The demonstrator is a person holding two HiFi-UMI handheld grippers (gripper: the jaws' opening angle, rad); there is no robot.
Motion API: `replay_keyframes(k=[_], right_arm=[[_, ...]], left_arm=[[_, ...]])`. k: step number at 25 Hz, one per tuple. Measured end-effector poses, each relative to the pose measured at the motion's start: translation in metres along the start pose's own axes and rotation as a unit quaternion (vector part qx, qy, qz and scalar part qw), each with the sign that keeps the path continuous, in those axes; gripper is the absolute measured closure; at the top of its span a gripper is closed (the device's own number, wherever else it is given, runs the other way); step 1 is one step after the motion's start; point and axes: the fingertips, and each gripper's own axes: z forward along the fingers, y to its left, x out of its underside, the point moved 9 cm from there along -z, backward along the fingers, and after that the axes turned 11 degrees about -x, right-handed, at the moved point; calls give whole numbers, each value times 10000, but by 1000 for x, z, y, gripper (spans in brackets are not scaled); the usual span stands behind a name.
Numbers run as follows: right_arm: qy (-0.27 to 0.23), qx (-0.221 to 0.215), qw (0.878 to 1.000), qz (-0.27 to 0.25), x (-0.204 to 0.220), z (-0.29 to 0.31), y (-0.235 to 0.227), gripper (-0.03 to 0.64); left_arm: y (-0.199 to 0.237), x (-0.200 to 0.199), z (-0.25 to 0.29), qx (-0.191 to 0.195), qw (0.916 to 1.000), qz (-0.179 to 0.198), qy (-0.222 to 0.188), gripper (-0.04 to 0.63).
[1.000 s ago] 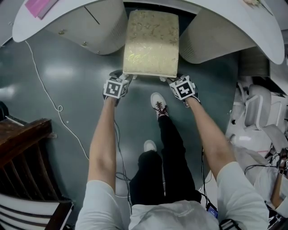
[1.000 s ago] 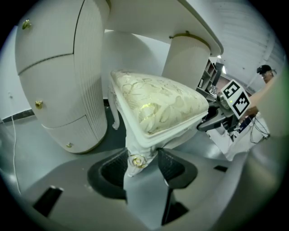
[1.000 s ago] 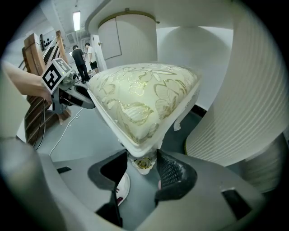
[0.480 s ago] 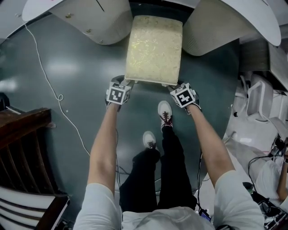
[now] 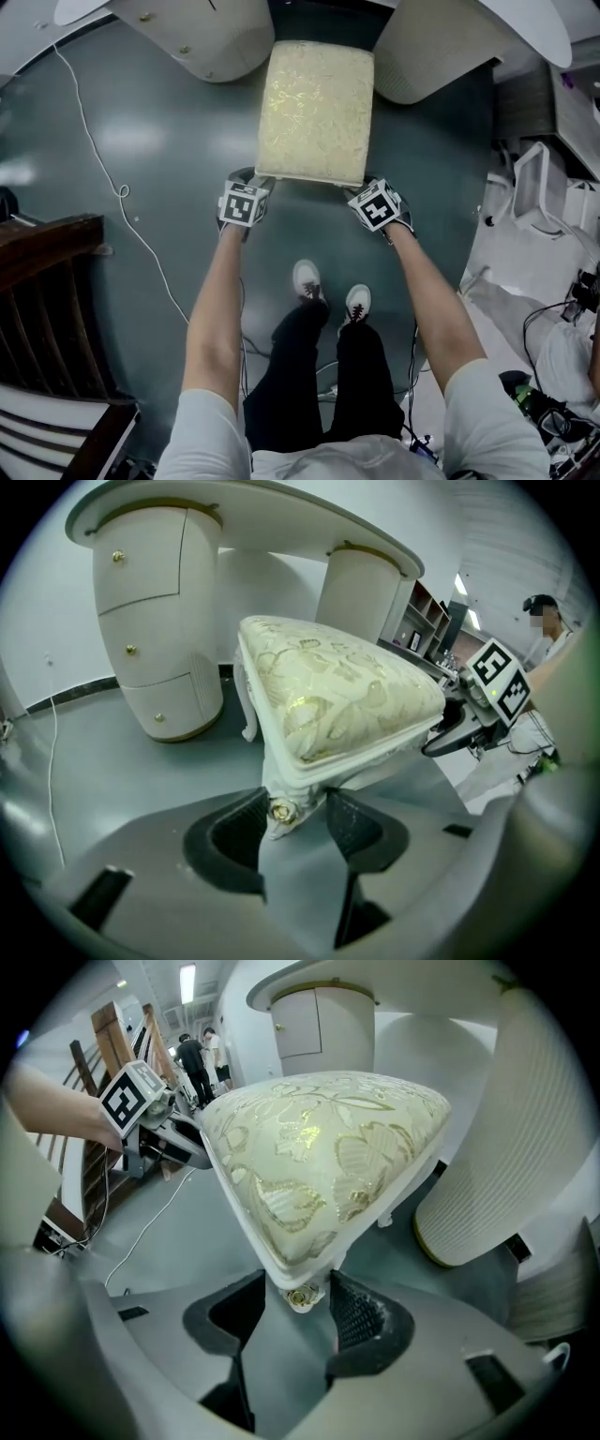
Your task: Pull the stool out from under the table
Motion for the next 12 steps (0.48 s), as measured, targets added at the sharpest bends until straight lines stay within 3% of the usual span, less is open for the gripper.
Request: replay_keyframes(k=[5, 9, 12], right_arm=[[62, -133, 9999, 61, 19, -2, 35, 407], [473, -331, 9983, -26, 43, 1, 66, 405], [461, -250, 9986, 108, 54, -5, 79, 405]], left_arm=[[-14, 32, -22, -95, 9997, -48, 232, 391], [-27, 70, -45, -118, 9988, -81, 464, 391], [-34, 83, -58, -148, 9984, -164, 511, 391]])
